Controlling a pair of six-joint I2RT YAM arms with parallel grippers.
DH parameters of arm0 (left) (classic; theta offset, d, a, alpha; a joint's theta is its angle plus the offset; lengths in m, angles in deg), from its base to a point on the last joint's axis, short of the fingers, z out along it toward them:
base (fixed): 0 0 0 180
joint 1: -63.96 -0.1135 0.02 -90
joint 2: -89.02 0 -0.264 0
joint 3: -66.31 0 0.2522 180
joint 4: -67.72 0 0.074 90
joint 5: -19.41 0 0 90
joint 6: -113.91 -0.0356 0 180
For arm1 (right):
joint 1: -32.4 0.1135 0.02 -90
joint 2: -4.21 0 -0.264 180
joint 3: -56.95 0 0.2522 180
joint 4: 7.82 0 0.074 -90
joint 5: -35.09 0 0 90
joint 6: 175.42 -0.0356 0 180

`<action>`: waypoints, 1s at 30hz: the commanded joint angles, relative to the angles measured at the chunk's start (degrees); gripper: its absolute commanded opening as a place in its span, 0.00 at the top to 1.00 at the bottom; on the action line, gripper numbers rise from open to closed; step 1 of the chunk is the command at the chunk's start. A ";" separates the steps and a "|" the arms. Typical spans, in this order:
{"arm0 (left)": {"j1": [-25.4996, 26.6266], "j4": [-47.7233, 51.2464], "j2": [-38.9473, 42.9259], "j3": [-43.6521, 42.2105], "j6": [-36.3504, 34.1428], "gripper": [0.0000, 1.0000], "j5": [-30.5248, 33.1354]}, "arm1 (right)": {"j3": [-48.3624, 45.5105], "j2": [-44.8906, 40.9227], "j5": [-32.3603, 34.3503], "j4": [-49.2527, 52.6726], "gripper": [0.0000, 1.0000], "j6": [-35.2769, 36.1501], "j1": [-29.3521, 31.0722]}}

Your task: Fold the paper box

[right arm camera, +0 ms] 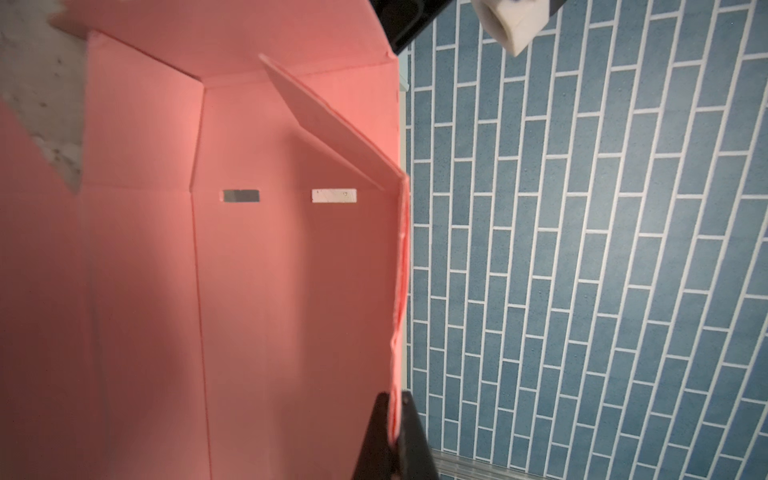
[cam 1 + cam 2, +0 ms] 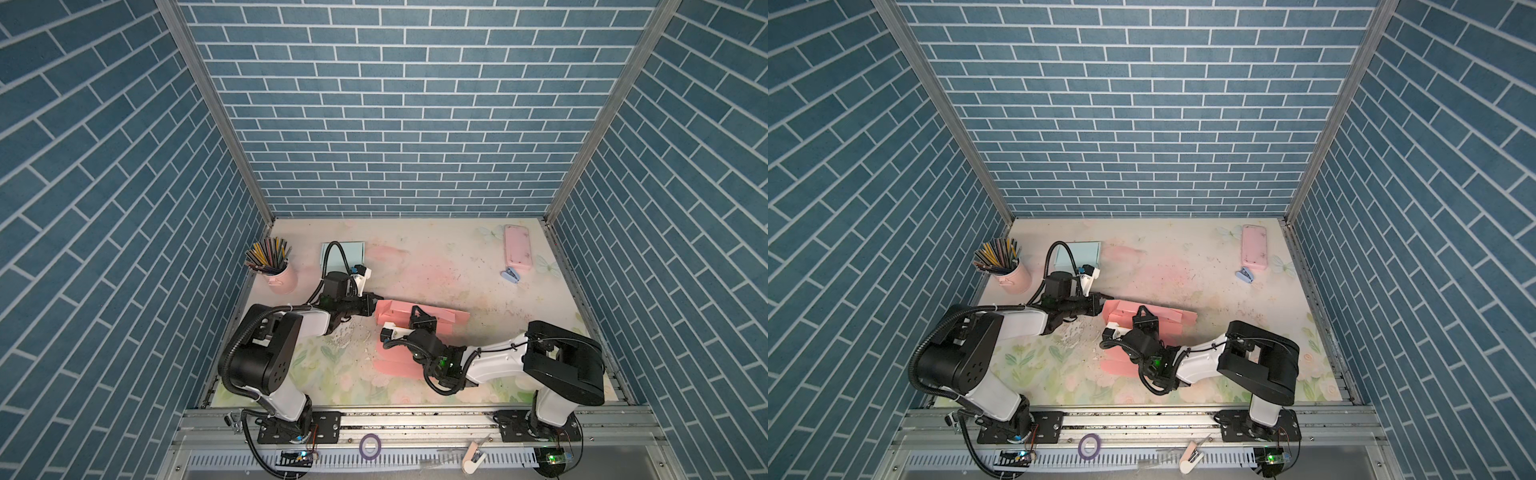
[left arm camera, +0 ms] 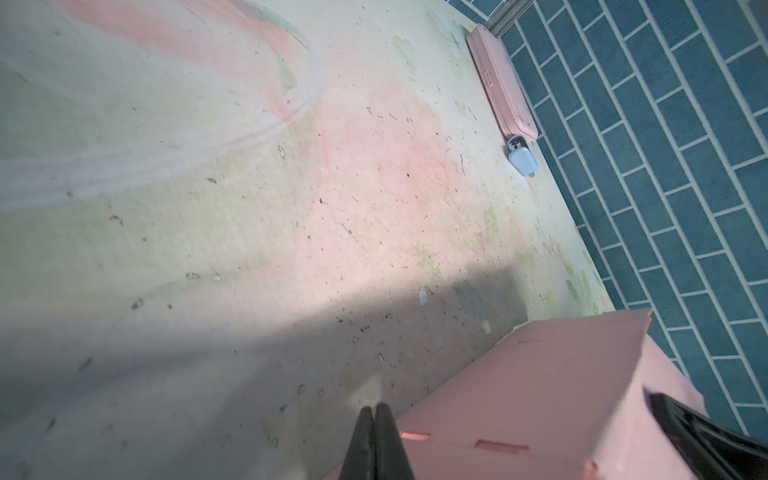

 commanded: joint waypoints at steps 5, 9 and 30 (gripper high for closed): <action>3.61 0.11 6.13 -3.54 1.93 0.94 -2.50 | 0.16 -0.98 -2.11 1.98 1.00 2.79 0.15; 4.35 0.75 8.63 -5.34 2.84 0.94 -2.02 | 0.20 -0.93 -1.14 1.56 1.00 3.64 0.17; 7.86 -4.87 19.38 -18.19 3.50 0.79 4.97 | -1.26 -2.71 -0.88 0.87 1.00 3.64 0.90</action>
